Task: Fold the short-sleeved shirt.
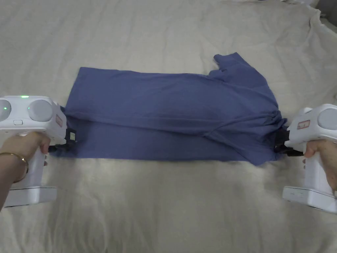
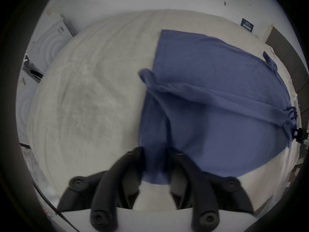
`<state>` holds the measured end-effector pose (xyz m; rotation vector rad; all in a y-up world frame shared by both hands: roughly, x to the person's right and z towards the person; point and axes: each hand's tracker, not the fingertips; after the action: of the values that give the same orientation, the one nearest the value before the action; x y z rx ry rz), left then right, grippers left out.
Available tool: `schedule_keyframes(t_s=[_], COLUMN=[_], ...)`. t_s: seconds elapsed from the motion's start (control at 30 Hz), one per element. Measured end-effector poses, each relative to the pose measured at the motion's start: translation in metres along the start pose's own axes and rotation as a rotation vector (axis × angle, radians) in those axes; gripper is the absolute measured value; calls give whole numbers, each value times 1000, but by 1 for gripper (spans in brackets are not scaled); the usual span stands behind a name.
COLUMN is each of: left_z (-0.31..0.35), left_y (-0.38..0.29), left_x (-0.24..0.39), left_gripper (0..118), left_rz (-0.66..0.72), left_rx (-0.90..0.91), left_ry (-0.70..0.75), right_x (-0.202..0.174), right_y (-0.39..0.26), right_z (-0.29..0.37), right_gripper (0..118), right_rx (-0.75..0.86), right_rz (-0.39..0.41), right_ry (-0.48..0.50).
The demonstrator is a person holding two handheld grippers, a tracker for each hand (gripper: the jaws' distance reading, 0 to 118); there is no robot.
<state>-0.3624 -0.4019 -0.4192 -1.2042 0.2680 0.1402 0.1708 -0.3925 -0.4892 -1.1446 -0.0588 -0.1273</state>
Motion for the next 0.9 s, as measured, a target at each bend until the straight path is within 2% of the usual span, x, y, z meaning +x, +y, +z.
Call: schedule_keyframes(t_s=[0.1,0.3,0.47,0.57,0.7,0.9], left_z=[-3,29,80,114,146,135], left_y=[-1,8,12,0,-39,-136], left_x=[2,-11,-31,-40,-63,-80], left_gripper=[0,0,0,0,0,0], left_rz=[-5,-25,13,-14,6,33], left_rx=[2,27,105,149,195,162], left_ry=[4,-37,-141,-149,-177,-179], right_x=[1,5,12,19,34,53], right_y=[0,3,12,8,-20,-96], right_z=[-2,8,52,84,124,134], right_gripper=[8,8,8,8,8,8], right_rx=[-4,-12,26,42,75,60], right_rz=[10,24,68,88,143,147], right_ry=[-1,17,91,98,120,147])
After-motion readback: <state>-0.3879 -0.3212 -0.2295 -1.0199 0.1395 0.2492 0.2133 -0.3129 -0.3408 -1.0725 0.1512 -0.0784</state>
